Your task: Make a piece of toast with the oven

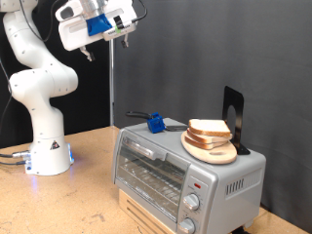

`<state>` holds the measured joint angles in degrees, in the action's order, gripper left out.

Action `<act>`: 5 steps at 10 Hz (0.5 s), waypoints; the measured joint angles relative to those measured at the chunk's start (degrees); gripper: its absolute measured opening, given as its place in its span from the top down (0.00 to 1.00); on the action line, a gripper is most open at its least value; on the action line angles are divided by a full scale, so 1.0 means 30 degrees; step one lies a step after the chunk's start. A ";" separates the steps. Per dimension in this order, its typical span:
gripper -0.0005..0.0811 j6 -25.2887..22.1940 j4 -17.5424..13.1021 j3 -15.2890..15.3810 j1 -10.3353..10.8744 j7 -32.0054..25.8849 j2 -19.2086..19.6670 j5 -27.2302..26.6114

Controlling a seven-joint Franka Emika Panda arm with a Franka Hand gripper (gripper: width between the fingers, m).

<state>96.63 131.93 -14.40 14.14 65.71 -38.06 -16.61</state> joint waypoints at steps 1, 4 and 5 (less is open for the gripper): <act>0.16 -0.0046 -0.0158 -0.0577 0.0534 -0.2194 0.0122 -0.0523; 0.16 0.2775 0.0009 -0.0991 0.1199 -0.5101 0.0912 -0.1060; 0.16 0.3595 0.0089 -0.0906 0.1201 -0.5030 0.1290 -0.1061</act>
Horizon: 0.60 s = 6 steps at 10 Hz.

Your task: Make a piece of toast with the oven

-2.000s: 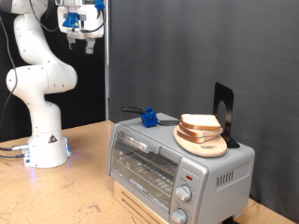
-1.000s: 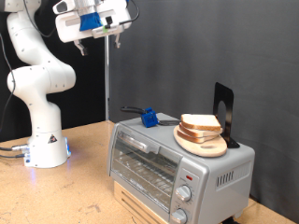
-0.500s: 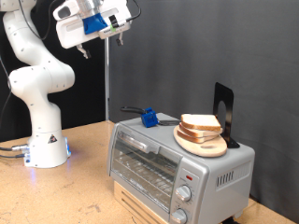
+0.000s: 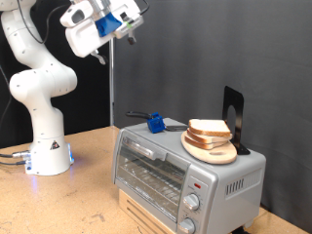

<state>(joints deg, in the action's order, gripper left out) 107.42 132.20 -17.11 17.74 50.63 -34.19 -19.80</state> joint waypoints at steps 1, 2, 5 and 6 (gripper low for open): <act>0.16 0.0629 0.0057 0.0068 -0.0042 0.0259 0.0345 0.0086; 0.16 0.0899 0.0112 0.0128 -0.0133 0.0512 0.0578 0.0305; 0.16 0.0914 0.0134 0.0097 -0.0489 0.0986 0.0838 0.0675; 0.16 0.0914 0.0124 0.0008 -0.0517 0.1015 0.0850 0.0661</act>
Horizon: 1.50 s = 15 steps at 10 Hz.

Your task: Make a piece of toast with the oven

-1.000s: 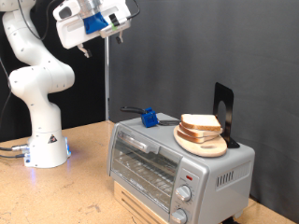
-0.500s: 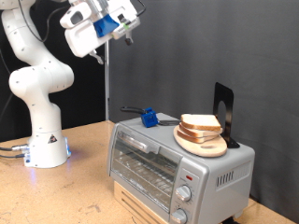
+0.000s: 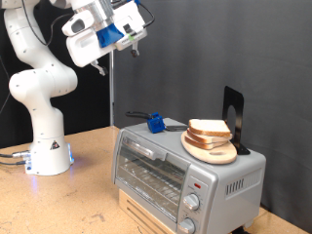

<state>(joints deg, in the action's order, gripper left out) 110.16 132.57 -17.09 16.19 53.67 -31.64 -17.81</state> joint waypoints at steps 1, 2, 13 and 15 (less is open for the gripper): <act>0.16 -0.0026 -0.0017 -0.0135 -0.0002 -0.0003 0.0001 -0.0004; 0.16 -0.0037 -0.0004 -0.0254 -0.0017 -0.0046 0.0015 0.0088; 0.16 0.0757 0.0495 -0.1742 0.0320 -0.8367 0.1186 -0.0749; 0.16 0.1972 0.0923 -0.1837 0.0305 -0.8869 0.1209 -0.0787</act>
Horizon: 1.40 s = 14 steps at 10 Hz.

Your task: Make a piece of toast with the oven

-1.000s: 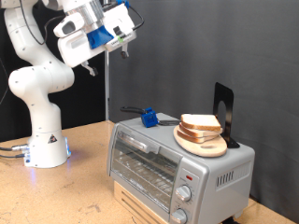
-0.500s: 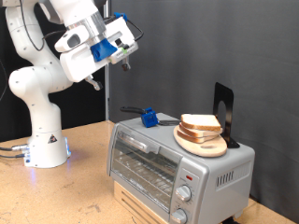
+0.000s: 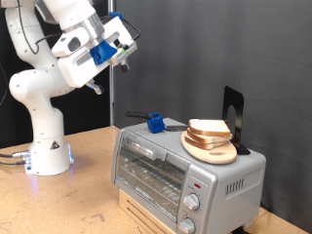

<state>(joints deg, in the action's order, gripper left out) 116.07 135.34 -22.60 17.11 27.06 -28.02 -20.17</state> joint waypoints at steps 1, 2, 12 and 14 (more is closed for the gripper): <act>0.16 0.0599 0.0224 0.0000 -0.0006 0.0009 0.0093 0.0000; 0.16 0.0712 0.0329 0.0000 -0.0025 0.0009 0.0246 0.0018; 0.16 0.5566 0.4332 0.1283 -0.0154 0.0536 0.0770 0.1226; 0.16 0.6644 0.4790 0.1621 -0.0093 0.1062 0.1207 0.1035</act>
<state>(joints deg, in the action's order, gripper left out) 136.01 149.71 -17.74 16.83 30.25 -24.39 -17.07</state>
